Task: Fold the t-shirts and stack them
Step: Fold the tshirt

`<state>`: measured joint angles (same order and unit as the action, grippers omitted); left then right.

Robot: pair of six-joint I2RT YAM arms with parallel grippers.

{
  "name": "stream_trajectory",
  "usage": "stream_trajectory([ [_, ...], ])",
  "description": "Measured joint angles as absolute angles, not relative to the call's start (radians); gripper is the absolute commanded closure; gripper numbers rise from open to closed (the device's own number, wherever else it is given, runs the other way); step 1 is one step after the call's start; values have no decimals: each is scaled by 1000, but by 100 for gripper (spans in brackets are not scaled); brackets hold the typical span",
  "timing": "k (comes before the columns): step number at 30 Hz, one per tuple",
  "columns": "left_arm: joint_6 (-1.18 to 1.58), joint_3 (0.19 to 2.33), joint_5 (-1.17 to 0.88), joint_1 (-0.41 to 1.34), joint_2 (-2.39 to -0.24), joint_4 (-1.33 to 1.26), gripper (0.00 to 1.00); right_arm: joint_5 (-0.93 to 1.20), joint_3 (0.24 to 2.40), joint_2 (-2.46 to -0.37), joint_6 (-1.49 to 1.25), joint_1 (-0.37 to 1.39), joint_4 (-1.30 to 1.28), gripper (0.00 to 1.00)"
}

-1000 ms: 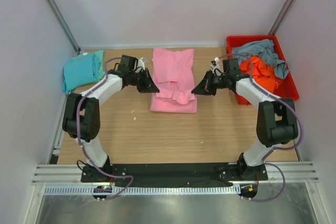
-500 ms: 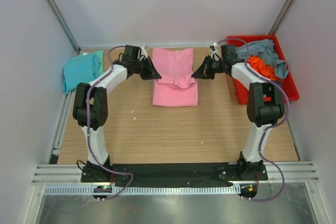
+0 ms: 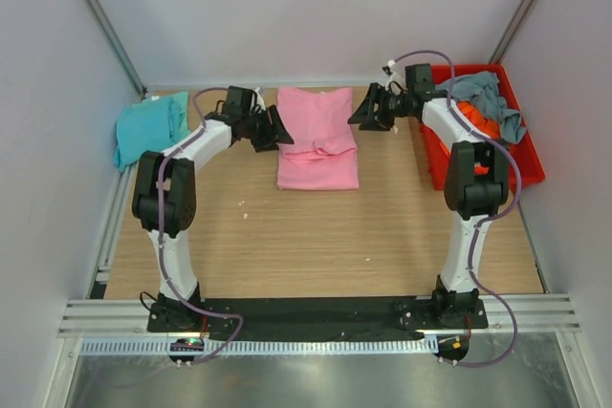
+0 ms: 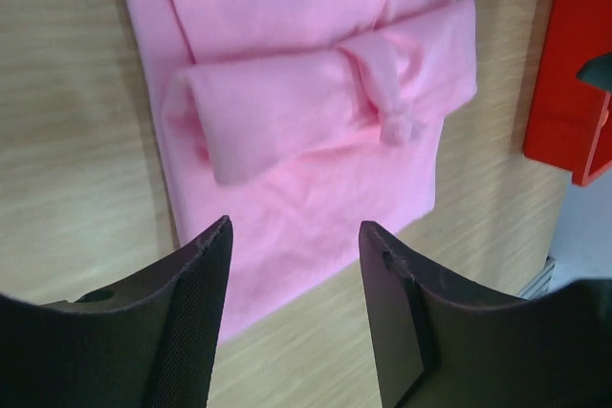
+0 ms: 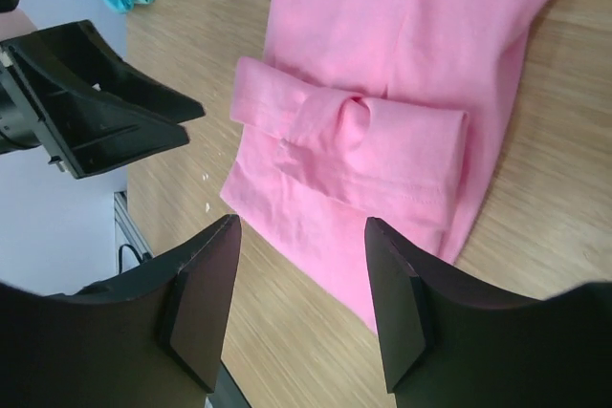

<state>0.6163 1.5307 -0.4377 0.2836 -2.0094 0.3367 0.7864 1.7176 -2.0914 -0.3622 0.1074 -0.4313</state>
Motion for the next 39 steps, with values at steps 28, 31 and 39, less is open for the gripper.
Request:
stream_trajectory([
  [28, 581, 1360, -647, 247, -2048, 513, 31, 884, 1265, -2037, -277, 71, -542, 44],
  [31, 595, 1359, -657, 247, -2049, 509, 31, 891, 1265, -2068, -292, 77, -534, 45],
  [39, 617, 1351, -684, 247, -2063, 495, 48, 923, 1289, -2104, -332, 106, -499, 53],
])
